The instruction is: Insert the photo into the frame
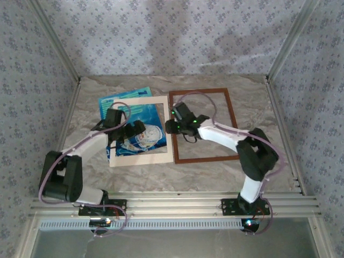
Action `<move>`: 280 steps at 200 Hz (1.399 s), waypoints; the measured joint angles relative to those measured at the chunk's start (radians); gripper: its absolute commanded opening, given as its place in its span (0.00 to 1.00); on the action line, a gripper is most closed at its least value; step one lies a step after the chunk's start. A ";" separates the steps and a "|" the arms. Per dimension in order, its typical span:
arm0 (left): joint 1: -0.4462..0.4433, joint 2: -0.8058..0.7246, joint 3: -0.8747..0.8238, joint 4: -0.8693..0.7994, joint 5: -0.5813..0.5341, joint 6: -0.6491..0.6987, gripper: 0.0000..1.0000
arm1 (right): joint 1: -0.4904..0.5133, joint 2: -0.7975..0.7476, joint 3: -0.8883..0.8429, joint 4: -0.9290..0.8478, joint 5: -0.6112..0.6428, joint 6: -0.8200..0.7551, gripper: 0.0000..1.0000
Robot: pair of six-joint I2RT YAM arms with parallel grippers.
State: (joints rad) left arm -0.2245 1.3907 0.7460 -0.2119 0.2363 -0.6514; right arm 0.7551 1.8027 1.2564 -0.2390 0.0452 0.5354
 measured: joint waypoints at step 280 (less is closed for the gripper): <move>0.140 0.017 -0.153 0.191 -0.054 -0.042 0.99 | 0.027 0.354 0.304 -0.194 0.151 0.134 0.59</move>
State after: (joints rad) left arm -0.0849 1.4075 0.5930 -0.0212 0.1825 -0.6933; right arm 0.7822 2.1567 1.5604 -0.4332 0.1963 0.6697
